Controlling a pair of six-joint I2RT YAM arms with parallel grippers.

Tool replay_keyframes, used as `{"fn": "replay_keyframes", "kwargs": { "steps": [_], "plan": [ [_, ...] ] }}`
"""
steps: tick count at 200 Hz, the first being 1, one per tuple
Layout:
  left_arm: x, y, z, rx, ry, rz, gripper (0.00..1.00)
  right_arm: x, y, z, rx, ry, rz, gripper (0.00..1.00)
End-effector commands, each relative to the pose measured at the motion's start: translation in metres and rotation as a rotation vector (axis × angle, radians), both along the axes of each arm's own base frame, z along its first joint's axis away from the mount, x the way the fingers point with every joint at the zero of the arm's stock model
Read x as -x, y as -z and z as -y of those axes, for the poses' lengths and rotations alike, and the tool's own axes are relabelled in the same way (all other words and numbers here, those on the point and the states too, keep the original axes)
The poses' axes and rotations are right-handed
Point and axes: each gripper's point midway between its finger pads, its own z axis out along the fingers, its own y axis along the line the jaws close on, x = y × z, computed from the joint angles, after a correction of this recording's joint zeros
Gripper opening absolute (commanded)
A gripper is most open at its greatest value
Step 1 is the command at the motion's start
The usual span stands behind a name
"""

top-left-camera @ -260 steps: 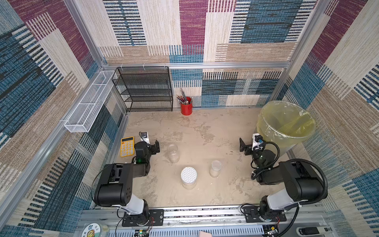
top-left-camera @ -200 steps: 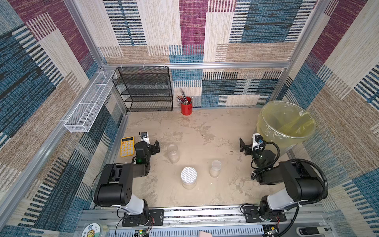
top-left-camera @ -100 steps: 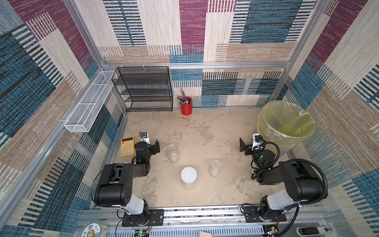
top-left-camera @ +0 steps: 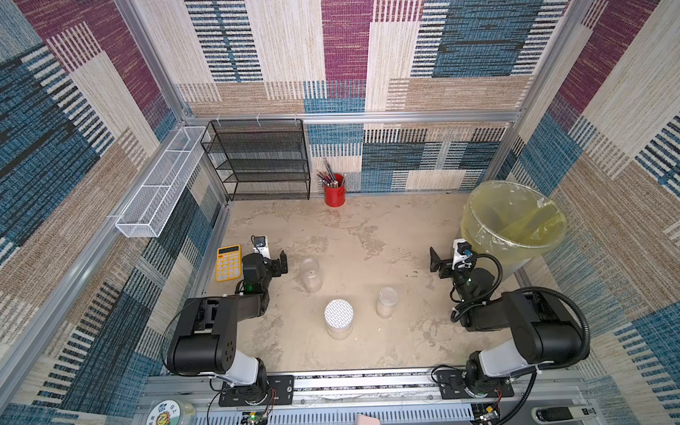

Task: Empty moldy rice from jars
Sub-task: Move the trash bin to the center of the board.

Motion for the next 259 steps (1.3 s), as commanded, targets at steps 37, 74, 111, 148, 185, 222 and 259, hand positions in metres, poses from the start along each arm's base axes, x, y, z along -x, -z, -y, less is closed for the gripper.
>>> {"fn": "replay_keyframes", "kwargs": {
  "steps": [37, 74, 111, 148, 185, 222, 259],
  "plan": [
    [0.014, -0.032, 0.000, -0.032, -0.014, -0.014, 0.99, -0.019, -0.019, 0.003, -0.073, 0.026, -0.108, 0.99],
    [0.026, -0.055, 0.002, 0.017, -0.030, -0.025, 0.99, -0.017, -0.021, -0.017, -0.171, -0.078, -0.223, 0.99],
    [0.033, -0.060, 0.009, 0.137, -0.048, -0.067, 0.99, -0.004, -0.016, -0.038, -0.235, -0.182, -0.369, 0.99],
    [0.030, -0.056, 0.016, 0.243, -0.059, -0.160, 0.99, 0.015, -0.018, -0.069, -0.321, -0.301, -0.458, 0.99],
    [0.031, -0.053, 0.020, 0.296, -0.085, -0.281, 0.99, 0.023, -0.029, -0.087, -0.351, -0.314, -0.569, 1.00],
    [0.037, -0.056, 0.026, 0.376, -0.102, -0.332, 0.99, 0.037, -0.071, -0.101, -0.350, -0.351, -0.545, 0.99],
    [0.050, -0.060, 0.030, 0.434, -0.123, -0.398, 0.98, 0.051, -0.143, -0.099, -0.316, -0.379, -0.406, 0.97]
  ]
}}
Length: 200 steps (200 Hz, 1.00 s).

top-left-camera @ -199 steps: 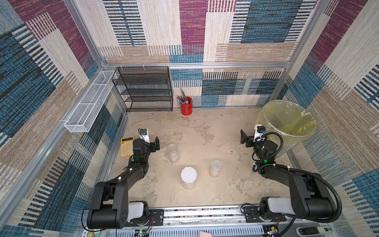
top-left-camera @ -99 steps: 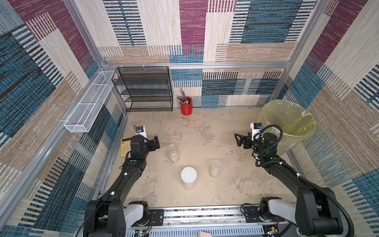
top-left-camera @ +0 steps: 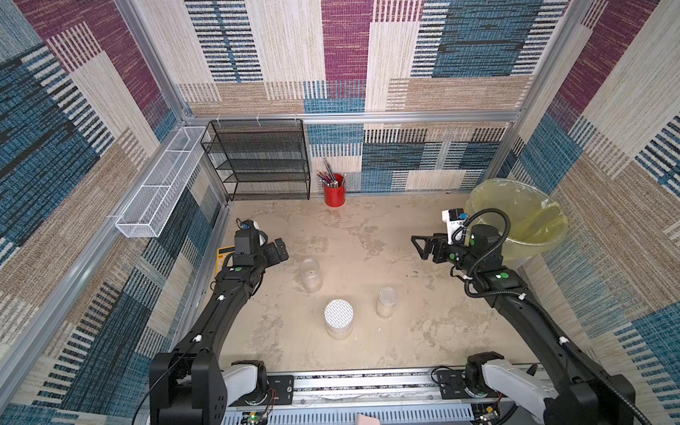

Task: Empty moldy rice from jars
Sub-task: Move the trash bin to the center of the board.

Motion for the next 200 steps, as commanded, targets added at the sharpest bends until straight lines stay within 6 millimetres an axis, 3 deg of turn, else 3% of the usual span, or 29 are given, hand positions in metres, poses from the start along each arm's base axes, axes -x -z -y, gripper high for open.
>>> {"fn": "replay_keyframes", "kwargs": {
  "steps": [1, 16, 41, 89, 125, 163, 186, 200],
  "plan": [
    [0.016, 0.007, 0.007, 0.073, -0.009, -0.081, 0.98, 0.013, -0.030, 0.001, -0.001, -0.002, 0.038, 0.96],
    [0.019, 0.003, 0.009, 0.081, -0.004, -0.073, 0.98, 0.017, -0.050, 0.006, -0.005, 0.021, 0.095, 0.97],
    [0.025, -0.001, 0.009, 0.075, 0.005, -0.090, 0.97, 0.018, -0.068, 0.018, 0.037, 0.085, 0.151, 0.96],
    [0.033, -0.003, 0.015, 0.089, 0.038, -0.114, 0.94, 0.020, -0.130, 0.066, 0.160, 0.336, 0.279, 0.96],
    [0.038, -0.018, 0.017, 0.093, 0.053, -0.093, 0.94, -0.001, -0.125, 0.092, 0.258, 0.477, 0.127, 0.94],
    [0.045, -0.023, 0.018, 0.093, 0.058, -0.094, 0.94, -0.013, -0.102, 0.114, 0.386, 0.577, -0.014, 0.93],
    [0.048, -0.024, 0.019, 0.102, 0.062, -0.093, 0.94, -0.020, -0.098, 0.118, 0.419, 0.594, -0.041, 0.90],
    [0.049, -0.025, 0.020, 0.107, 0.064, -0.095, 0.93, -0.029, -0.084, 0.119, 0.455, 0.581, -0.098, 0.88]
  ]
}}
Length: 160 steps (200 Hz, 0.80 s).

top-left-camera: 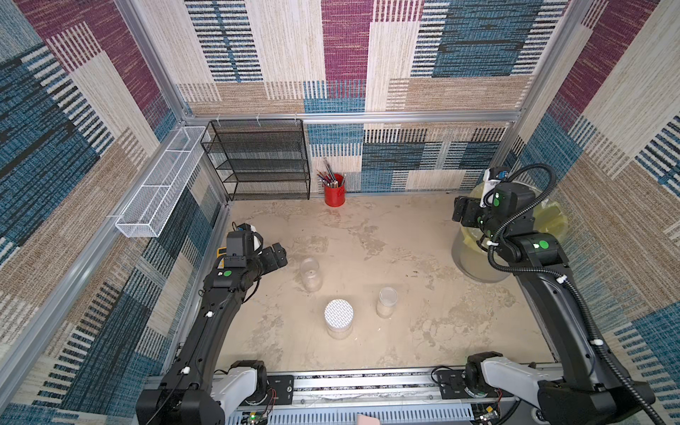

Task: Empty moldy rice from jars
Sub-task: Move the trash bin to the center of the board.

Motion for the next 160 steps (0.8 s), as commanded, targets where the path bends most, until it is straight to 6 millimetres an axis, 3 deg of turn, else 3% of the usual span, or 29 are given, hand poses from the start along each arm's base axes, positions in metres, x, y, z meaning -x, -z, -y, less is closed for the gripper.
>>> {"fn": "replay_keyframes", "kwargs": {
  "steps": [1, 67, 70, 79, 160],
  "plan": [
    [0.005, 0.001, 0.004, 0.017, 0.018, -0.020, 0.93, -0.005, 0.019, 0.012, 0.062, 0.049, -0.102, 0.88],
    [0.012, -0.015, 0.012, 0.040, 0.061, -0.044, 0.93, -0.036, 0.060, 0.027, 0.081, 0.066, -0.301, 0.80],
    [0.012, -0.016, 0.012, 0.040, 0.061, -0.045, 0.94, -0.039, 0.052, 0.027, 0.079, 0.066, -0.285, 0.78],
    [0.012, -0.017, 0.013, 0.043, 0.064, -0.051, 0.94, -0.043, 0.057, 0.025, 0.076, 0.051, -0.297, 0.75],
    [0.014, -0.019, 0.014, 0.039, 0.083, -0.066, 0.93, -0.057, 0.095, 0.030, 0.101, 0.042, -0.405, 0.57]
  ]
}}
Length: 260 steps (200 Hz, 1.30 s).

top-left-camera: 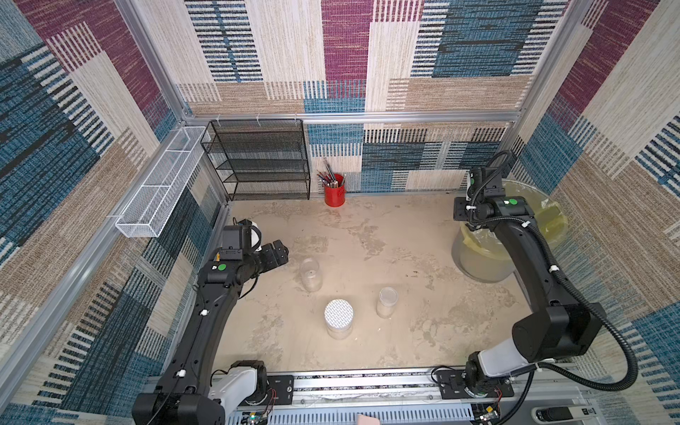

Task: Empty moldy rice from jars
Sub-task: Move the trash bin to the center of the board.

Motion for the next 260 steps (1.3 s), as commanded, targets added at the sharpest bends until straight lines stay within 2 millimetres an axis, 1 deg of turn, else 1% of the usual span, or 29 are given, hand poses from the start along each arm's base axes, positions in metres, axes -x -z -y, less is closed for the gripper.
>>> {"fn": "replay_keyframes", "kwargs": {
  "steps": [1, 40, 73, 85, 109, 125, 134, 149, 157, 175, 186, 199, 210, 220, 232, 252, 260],
  "plan": [
    [0.003, 0.001, 0.001, -0.009, 0.023, -0.006, 0.93, 0.000, 0.008, -0.001, -0.001, -0.014, -0.033, 0.57],
    [0.003, 0.000, -0.001, -0.022, 0.018, -0.001, 0.93, -0.001, 0.016, 0.004, 0.010, -0.013, -0.056, 0.45],
    [0.003, 0.004, 0.000, -0.017, 0.020, -0.012, 0.93, -0.003, 0.021, 0.001, 0.002, -0.036, -0.063, 0.39],
    [0.003, 0.003, 0.000, -0.015, 0.019, -0.010, 0.93, -0.005, 0.021, -0.003, -0.010, -0.056, -0.065, 0.33],
    [0.003, 0.004, 0.000, -0.015, 0.018, -0.010, 0.93, -0.009, 0.017, -0.006, -0.017, -0.069, -0.055, 0.22],
    [0.003, 0.003, 0.001, -0.011, 0.018, -0.007, 0.93, -0.010, 0.012, -0.006, -0.016, -0.072, -0.038, 0.20],
    [0.002, 0.003, 0.001, -0.008, 0.019, -0.006, 0.92, -0.011, 0.009, -0.007, -0.019, -0.080, -0.031, 0.17],
    [0.002, 0.005, 0.002, -0.005, 0.022, -0.011, 0.93, -0.012, 0.010, -0.008, -0.018, -0.086, -0.035, 0.12],
    [0.002, 0.005, 0.003, -0.002, 0.026, -0.013, 0.92, -0.013, 0.011, -0.008, -0.018, -0.090, -0.038, 0.07],
    [0.001, 0.003, 0.005, 0.000, 0.040, 0.000, 0.93, -0.015, 0.010, -0.010, -0.027, -0.100, -0.029, 0.06],
    [0.001, 0.003, 0.004, -0.008, 0.040, 0.003, 0.93, -0.017, 0.004, -0.014, -0.037, -0.115, -0.008, 0.03],
    [0.000, 0.002, 0.004, -0.014, 0.043, 0.006, 0.93, -0.020, -0.006, -0.021, -0.062, -0.152, 0.023, 0.03],
    [0.000, 0.003, 0.004, -0.012, 0.041, 0.003, 0.92, -0.023, -0.013, -0.029, -0.092, -0.179, 0.045, 0.00],
    [0.000, 0.004, 0.004, -0.008, 0.037, -0.001, 0.93, -0.026, -0.017, -0.040, -0.131, -0.223, 0.064, 0.00],
    [-0.001, 0.005, 0.005, 0.003, 0.040, -0.007, 0.93, -0.029, -0.019, -0.055, -0.165, -0.263, 0.082, 0.00],
    [-0.001, 0.008, 0.008, 0.016, 0.051, -0.017, 0.93, -0.036, -0.016, -0.080, -0.193, -0.314, 0.087, 0.00],
    [-0.001, 0.008, 0.008, 0.013, 0.048, -0.017, 0.92, -0.039, -0.014, -0.093, -0.197, -0.336, 0.082, 0.00]
  ]
}}
